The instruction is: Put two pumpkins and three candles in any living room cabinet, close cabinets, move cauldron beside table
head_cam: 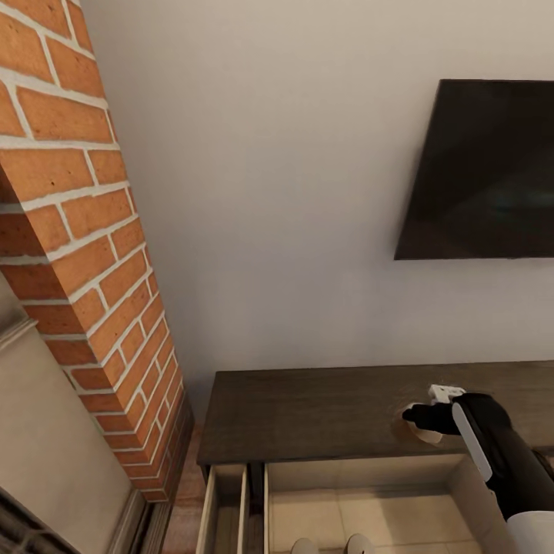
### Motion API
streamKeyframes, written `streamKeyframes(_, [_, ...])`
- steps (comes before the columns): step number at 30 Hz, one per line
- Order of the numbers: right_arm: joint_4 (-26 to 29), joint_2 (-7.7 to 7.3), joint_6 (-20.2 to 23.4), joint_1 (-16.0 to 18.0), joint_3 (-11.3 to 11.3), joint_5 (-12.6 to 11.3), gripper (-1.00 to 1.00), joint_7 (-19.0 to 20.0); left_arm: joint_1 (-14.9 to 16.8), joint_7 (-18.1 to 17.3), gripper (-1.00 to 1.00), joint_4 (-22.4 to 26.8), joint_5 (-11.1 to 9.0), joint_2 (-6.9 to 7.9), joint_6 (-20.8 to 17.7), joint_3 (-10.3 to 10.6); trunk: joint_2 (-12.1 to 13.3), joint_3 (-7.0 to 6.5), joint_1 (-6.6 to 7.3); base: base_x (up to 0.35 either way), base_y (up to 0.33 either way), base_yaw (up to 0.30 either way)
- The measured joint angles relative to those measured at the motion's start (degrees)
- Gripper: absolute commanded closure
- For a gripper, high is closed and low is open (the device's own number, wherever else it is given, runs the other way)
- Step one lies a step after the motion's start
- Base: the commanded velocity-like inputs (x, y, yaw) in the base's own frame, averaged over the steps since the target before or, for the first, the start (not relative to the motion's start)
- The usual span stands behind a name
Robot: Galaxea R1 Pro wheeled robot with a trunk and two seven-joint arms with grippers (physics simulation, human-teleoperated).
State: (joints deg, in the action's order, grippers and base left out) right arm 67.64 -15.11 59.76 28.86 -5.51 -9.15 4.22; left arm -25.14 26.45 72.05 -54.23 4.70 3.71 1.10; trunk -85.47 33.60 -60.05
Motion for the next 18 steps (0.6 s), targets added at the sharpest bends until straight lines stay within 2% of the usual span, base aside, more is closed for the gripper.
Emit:
streamKeyframes(4, [0.72, -1.01, 0.0, -1.95, 0.22, 0.29, 1.0, 0.02, 0.02, 0.02, -1.0, 0.02, -0.31, 0.03, 0.02, -0.2, 0.0, 0.0, 0.0, 0.0, 0.0, 0.0])
streamKeyframes(10, [0.12, -1.58, 0.0, -4.2, 0.49, 0.05, 1.0, 0.01, 0.01, 0.06, -1.0, 0.0, -4.25, 0.66, -0.04, -0.19, 0.0, 0.0, 0.0, 0.0, 0.0, 0.0])
streamKeyframes(12, [-0.03, -1.63, 0.0, -6.03, 0.53, 0.03, 1.0, 0.06, 0.02, 0.08, -1.0, 0.15, -4.95, 0.75, -0.05, -0.19, -0.79, 0.36, -0.43, 0.0, 0.0, 0.0])
streamKeyframes(16, [-0.28, -1.66, -0.07, -7.59, 0.56, -0.04, 1.0, 0.1, 0.08, 0.11, -1.0, 0.18, -5.45, 0.86, -0.02, -0.35, -2.39, 1.08, -1.31, 0.0, 0.0, 0.0])
streamKeyframes(18, [-2.16, -1.63, -0.73, -7.79, 0.69, 0.13, 1.0, 0.2, 0.09, 0.11, -1.0, 0.14, -5.51, 0.92, 0.01, -0.4, -3.19, 1.43, -1.75, 0.0, 0.0, 0.0])
